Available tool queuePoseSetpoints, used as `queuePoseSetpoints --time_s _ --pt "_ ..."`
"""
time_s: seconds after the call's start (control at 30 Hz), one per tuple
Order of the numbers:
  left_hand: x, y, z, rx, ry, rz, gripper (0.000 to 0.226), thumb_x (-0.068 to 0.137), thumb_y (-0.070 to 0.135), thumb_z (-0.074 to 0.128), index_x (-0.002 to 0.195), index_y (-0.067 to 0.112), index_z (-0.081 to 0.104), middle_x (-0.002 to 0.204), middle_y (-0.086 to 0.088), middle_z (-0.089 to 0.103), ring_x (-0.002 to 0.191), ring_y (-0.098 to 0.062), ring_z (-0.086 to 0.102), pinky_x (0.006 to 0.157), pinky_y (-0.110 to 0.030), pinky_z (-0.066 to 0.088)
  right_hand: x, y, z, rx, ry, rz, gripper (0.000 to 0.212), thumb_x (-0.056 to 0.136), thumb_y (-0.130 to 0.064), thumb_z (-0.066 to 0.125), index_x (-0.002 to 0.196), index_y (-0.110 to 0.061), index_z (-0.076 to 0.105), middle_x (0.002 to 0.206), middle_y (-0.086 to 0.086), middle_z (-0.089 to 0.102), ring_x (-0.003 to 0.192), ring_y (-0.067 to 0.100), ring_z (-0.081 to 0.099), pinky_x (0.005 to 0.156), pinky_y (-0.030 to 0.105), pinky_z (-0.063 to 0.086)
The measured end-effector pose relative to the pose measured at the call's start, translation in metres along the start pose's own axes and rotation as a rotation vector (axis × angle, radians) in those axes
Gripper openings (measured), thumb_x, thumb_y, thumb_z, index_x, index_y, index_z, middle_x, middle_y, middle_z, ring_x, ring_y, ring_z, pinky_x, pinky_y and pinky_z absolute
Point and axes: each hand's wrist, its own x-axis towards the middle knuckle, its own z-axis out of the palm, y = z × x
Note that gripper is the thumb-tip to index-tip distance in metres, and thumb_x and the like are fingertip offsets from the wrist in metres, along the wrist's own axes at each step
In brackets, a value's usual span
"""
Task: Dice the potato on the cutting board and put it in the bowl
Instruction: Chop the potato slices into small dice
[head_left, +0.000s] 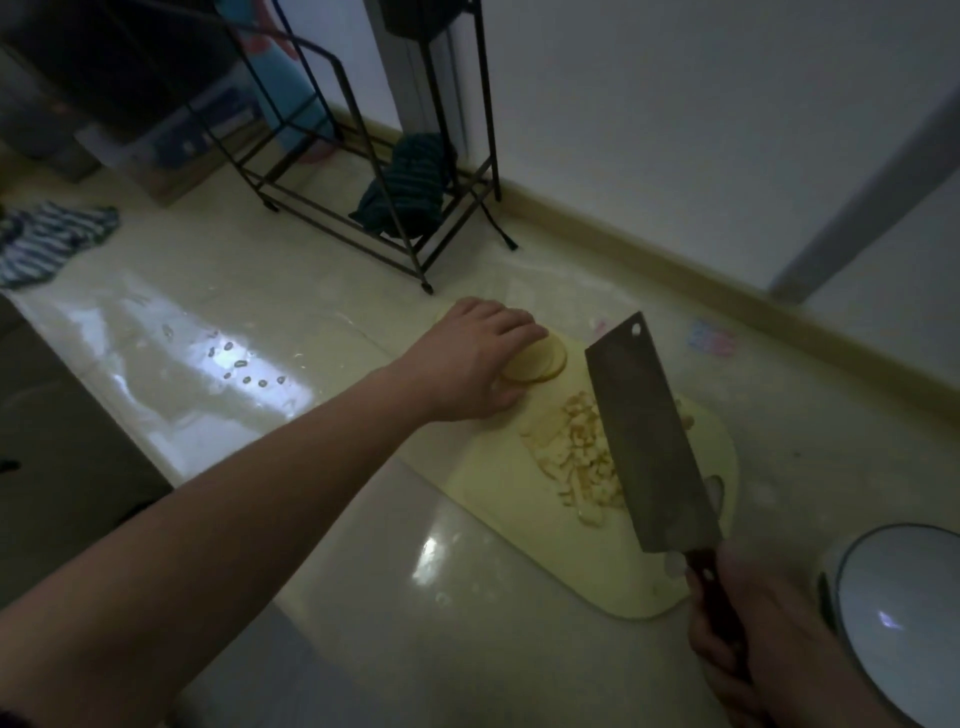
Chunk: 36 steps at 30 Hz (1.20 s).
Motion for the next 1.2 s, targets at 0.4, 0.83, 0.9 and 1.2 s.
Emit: queuePoseSetpoints --time_s 0.4,0.83,0.9,1.2 --pt "0.020 0.007 -0.007 -0.150 -0.113 -0.159 0.074 0.082 0.036 0.076 0.147 0.021 0.043 0.140 -0.002 0.048 0.125 -0.020 0.045 0.104 -0.034 0.039 0.006 0.008 0.003 0.069 -0.013 0.075 0.047 0.099 -0.041 0.036 0.073 -0.005 0.048 0.048 0.012 0.032 0.038 0.014 0.023 0.041 0.019 0.019" --pt "-0.013 0.003 -0.014 -0.338 0.001 -0.254 0.065 0.079 0.043 0.077 0.135 0.022 0.052 0.131 0.003 0.044 0.115 -0.014 0.044 0.099 -0.031 0.045 -0.001 0.015 0.017 -0.036 -0.012 -0.043 0.051 0.090 -0.051 0.044 0.065 -0.009 0.058 0.048 0.014 0.040 0.038 0.016 0.031 0.043 0.022 0.023" --pt "-0.036 0.000 -0.015 -0.369 0.045 -0.295 0.067 0.078 0.040 0.079 0.136 0.018 0.054 0.131 0.000 0.046 0.115 -0.014 0.047 0.099 -0.031 0.046 -0.003 0.020 0.023 -0.108 -0.002 -0.110 0.056 0.093 -0.059 0.046 0.061 -0.013 0.058 0.048 0.011 0.045 0.040 0.018 0.038 0.043 0.022 0.029" --pt "-0.092 0.008 0.012 -0.335 -0.009 -0.325 0.070 0.077 0.051 0.069 0.133 0.010 0.058 0.129 -0.009 0.054 0.115 -0.024 0.054 0.097 -0.026 0.042 -0.002 0.029 0.037 -0.192 -0.035 -0.105 0.042 0.089 -0.043 0.052 0.067 -0.008 0.057 0.050 0.012 0.047 0.044 0.019 0.041 0.047 0.024 0.030"
